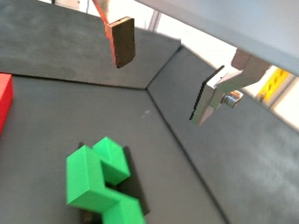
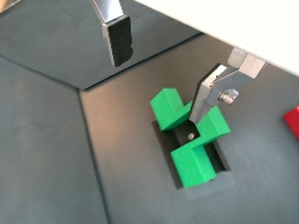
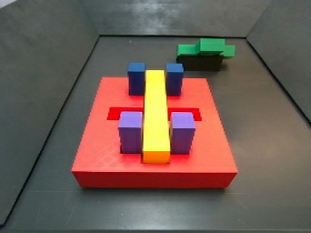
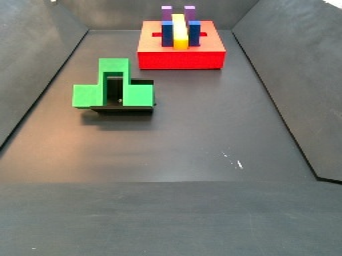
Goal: Pick up the green object. Move up. Place the green object on the fixture. Regrasp the green object. Move to above the board. Insert the green object.
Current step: Regrasp the green object.
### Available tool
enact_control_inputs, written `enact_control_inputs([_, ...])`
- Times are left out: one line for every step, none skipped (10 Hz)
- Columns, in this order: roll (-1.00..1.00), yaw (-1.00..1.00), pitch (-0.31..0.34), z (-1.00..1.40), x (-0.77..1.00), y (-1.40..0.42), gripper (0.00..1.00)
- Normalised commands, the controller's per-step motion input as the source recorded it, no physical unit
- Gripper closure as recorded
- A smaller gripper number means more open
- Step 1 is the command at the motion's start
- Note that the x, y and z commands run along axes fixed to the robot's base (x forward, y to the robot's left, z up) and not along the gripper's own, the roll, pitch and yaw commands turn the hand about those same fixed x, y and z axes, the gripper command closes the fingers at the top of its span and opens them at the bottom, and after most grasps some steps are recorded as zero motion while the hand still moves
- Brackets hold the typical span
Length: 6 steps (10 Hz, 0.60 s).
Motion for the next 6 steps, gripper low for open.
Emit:
enact_control_inputs([0.78,0.32,0.329,0.04,0.29,-0.12,0.0])
enact_control_inputs([0.76,0.31,0.323,0.06,0.32,-0.13,0.0])
enact_control_inputs([0.69,0.29,0.274,0.03,0.36,-0.15,0.0])
enact_control_inputs([0.59,0.21,0.154,0.0,0.48,-0.17,0.0])
enact_control_inputs([0.38,0.08,0.0,-0.14,0.58,-0.13,0.0])
enact_control_inputs([0.18,0.0,-0.134,-0.22,0.57,-0.02,0.0])
